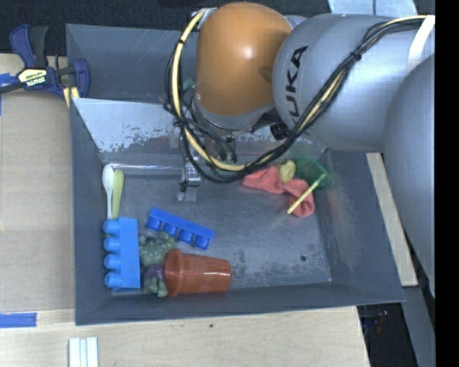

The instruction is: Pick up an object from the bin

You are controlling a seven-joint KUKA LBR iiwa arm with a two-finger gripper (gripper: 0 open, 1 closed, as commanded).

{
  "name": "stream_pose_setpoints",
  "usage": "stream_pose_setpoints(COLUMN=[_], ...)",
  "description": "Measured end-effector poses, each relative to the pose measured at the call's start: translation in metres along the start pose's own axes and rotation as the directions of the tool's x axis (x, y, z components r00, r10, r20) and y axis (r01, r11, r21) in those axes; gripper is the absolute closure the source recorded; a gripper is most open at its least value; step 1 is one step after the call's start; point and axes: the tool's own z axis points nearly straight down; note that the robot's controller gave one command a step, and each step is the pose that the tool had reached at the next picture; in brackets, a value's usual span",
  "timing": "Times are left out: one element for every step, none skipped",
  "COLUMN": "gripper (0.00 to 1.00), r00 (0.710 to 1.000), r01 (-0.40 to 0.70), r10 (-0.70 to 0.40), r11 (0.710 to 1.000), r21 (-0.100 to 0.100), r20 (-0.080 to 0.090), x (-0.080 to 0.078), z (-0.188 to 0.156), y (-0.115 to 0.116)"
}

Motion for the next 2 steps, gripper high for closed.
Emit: stream_pose_setpoints(gripper=[0.00,0.00], r00=[1.000,0.999], r01=[-0.003,0.045], r10=[0.003,-0.045], r11=[1.000,0.999], r21=[-0.001,-0.001], r20=[0.008,0.011], x=[-0.001,0.030], z=[-0.005,0.069], y=[-0.001,-0.010])
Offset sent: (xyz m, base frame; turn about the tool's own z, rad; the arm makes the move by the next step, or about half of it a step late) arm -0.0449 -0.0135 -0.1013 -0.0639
